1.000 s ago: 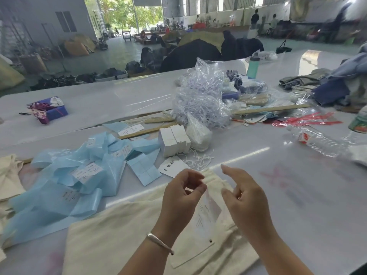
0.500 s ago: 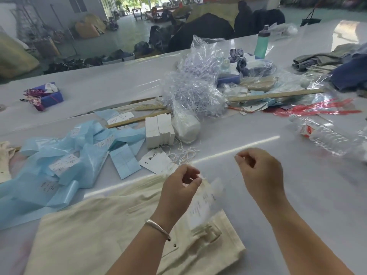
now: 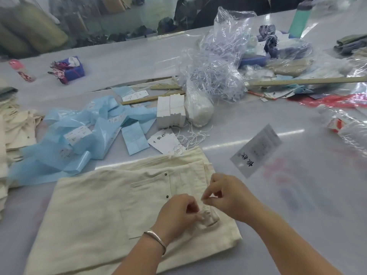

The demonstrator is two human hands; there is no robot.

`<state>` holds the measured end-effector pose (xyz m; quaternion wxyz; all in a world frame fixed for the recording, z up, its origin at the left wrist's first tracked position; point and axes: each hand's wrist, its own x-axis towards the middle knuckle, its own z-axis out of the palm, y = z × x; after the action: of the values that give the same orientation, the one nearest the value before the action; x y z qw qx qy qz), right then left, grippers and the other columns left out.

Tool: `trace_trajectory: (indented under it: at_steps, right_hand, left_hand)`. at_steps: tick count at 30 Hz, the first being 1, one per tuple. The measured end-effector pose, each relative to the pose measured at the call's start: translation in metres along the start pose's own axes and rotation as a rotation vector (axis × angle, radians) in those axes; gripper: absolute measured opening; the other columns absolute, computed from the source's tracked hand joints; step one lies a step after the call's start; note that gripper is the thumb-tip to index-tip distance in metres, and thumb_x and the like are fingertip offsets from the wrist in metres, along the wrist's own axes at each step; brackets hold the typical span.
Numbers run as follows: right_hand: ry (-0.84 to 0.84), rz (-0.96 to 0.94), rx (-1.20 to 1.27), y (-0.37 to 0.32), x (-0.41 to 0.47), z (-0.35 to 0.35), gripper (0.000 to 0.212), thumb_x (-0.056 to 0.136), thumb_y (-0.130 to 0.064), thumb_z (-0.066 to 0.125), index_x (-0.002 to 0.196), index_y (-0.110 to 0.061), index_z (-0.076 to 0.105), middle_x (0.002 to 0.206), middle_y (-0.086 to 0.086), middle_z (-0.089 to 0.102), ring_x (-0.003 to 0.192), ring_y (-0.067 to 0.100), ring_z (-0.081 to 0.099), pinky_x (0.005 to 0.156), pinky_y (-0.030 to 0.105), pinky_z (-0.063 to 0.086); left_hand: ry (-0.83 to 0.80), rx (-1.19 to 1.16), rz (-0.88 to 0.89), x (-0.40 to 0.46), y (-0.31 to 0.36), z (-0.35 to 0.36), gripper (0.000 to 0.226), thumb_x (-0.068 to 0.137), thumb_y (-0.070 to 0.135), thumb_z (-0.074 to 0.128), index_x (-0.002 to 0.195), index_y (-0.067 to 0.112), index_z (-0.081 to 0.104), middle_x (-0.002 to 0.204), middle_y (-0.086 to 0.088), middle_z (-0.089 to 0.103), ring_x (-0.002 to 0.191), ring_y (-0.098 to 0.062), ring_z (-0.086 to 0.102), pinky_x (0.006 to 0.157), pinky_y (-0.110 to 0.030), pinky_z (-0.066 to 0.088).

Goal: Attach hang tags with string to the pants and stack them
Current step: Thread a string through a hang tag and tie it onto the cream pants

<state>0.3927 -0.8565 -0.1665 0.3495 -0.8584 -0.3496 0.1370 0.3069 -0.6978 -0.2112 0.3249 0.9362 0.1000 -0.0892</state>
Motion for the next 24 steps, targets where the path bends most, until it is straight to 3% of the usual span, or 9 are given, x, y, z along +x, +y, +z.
trace_trajectory:
  at_steps: [2, 4, 6, 9, 11, 14, 20, 24]
  right_hand:
    - [-0.098, 0.029, -0.072, 0.008, -0.011, 0.023, 0.008, 0.081, -0.032, 0.073, 0.087, -0.029, 0.077, 0.073, -0.011, 0.043, 0.066, 0.002, 0.044, 0.062, 0.019, 0.034]
    - [-0.062, 0.078, -0.135, 0.01, -0.016, 0.039, 0.012, 0.085, -0.036, 0.067, 0.091, -0.03, 0.076, 0.076, -0.01, 0.042, 0.07, 0.006, 0.046, 0.057, 0.017, 0.031]
    - [0.07, 0.073, -0.195, 0.006, -0.02, 0.051, 0.014, 0.086, -0.03, 0.063, 0.082, -0.025, 0.075, 0.076, -0.007, 0.045, 0.068, 0.012, 0.049, 0.054, 0.022, 0.034]
    - [0.396, -0.056, -0.263, -0.003, -0.021, 0.07, 0.023, 0.074, -0.017, 0.061, 0.052, -0.013, 0.062, 0.06, -0.001, 0.047, 0.05, 0.019, 0.047, 0.044, 0.026, 0.032]
    - [0.546, -0.069, -0.24, -0.007, -0.021, 0.082, 0.026, 0.075, -0.017, 0.057, 0.049, -0.013, 0.057, 0.056, 0.001, 0.046, 0.047, 0.02, 0.044, 0.044, 0.027, 0.033]
    - [0.667, -0.011, -0.162, -0.003, -0.02, 0.097, 0.022, 0.072, -0.009, 0.068, 0.053, -0.012, 0.058, 0.057, 0.002, 0.045, 0.047, 0.022, 0.042, 0.045, 0.03, 0.037]
    - [0.667, -0.041, -0.083, 0.009, -0.03, 0.104, 0.016, 0.072, -0.007, 0.072, 0.058, -0.011, 0.065, 0.06, 0.003, 0.044, 0.049, 0.023, 0.043, 0.045, 0.031, 0.039]
    - [0.569, -0.026, 0.002, 0.011, -0.037, 0.099, 0.006, 0.074, -0.015, 0.073, 0.069, -0.018, 0.073, 0.069, -0.002, 0.05, 0.058, 0.019, 0.051, 0.051, 0.029, 0.044]
  left_hand:
    - [0.002, -0.133, -0.063, -0.003, 0.001, -0.002, 0.023, 0.078, 0.032, 0.075, 0.065, 0.028, 0.056, 0.067, 0.011, 0.059, 0.064, -0.002, 0.051, 0.063, -0.021, 0.042]
    - [0.006, -0.34, -0.133, -0.004, 0.003, -0.008, 0.015, 0.082, 0.02, 0.074, 0.071, 0.018, 0.063, 0.069, 0.007, 0.063, 0.063, -0.003, 0.054, 0.063, -0.02, 0.045]
    - [0.008, -0.514, -0.215, -0.004, 0.005, -0.014, 0.011, 0.087, 0.008, 0.068, 0.077, 0.01, 0.066, 0.065, 0.006, 0.061, 0.055, 0.002, 0.052, 0.057, -0.013, 0.042]
    - [-0.038, -0.7, -0.317, -0.006, 0.006, -0.019, 0.017, 0.094, 0.004, 0.058, 0.079, 0.009, 0.065, 0.056, 0.008, 0.055, 0.046, 0.001, 0.044, 0.046, -0.01, 0.034]
    - [-0.039, -0.785, -0.346, -0.007, 0.004, -0.021, 0.016, 0.094, 0.004, 0.058, 0.081, 0.008, 0.067, 0.06, 0.003, 0.056, 0.051, -0.004, 0.045, 0.048, -0.011, 0.035]
    - [-0.002, -0.894, -0.395, -0.009, -0.001, -0.022, 0.005, 0.087, 0.003, 0.067, 0.087, 0.006, 0.071, 0.066, -0.003, 0.064, 0.053, -0.007, 0.054, 0.052, -0.016, 0.042]
    - [0.0, -0.901, -0.475, -0.007, -0.001, -0.014, 0.002, 0.084, -0.001, 0.071, 0.083, 0.001, 0.071, 0.064, -0.004, 0.062, 0.051, -0.009, 0.054, 0.048, -0.018, 0.043]
    - [0.027, -0.755, -0.438, -0.003, 0.002, -0.007, 0.018, 0.091, 0.004, 0.064, 0.073, 0.008, 0.066, 0.059, 0.001, 0.056, 0.043, -0.003, 0.046, 0.043, -0.013, 0.036]
